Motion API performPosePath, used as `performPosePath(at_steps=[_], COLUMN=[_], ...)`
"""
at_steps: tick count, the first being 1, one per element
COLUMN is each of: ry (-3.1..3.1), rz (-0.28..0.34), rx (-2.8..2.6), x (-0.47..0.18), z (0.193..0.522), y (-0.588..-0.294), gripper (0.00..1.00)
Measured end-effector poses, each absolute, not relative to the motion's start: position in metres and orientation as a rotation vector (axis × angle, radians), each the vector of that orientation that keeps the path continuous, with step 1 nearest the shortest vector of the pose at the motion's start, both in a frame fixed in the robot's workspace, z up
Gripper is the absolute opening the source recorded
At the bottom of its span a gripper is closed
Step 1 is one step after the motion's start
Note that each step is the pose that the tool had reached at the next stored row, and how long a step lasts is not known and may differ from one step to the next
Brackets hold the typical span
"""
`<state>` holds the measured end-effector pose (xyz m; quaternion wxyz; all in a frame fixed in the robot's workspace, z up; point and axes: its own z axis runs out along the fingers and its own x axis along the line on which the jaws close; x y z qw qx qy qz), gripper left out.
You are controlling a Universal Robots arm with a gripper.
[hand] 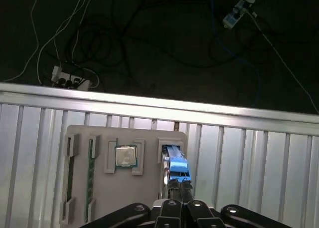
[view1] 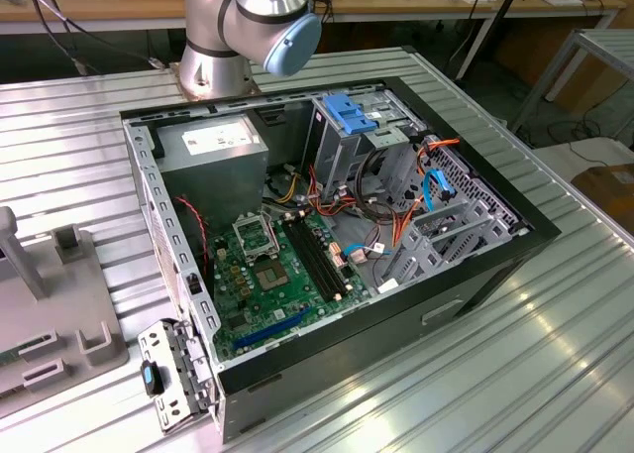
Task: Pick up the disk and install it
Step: 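Pick up the disk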
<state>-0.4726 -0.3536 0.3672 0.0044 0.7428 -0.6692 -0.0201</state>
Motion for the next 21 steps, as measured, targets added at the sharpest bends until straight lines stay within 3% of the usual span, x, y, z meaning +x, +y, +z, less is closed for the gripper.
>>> performPosePath(at_steps=[21], ry=[-2.094], rz=[-0.059], rx=[2.331], x=[-0.465], z=[0.356], y=[-0.346], gripper=[0.11])
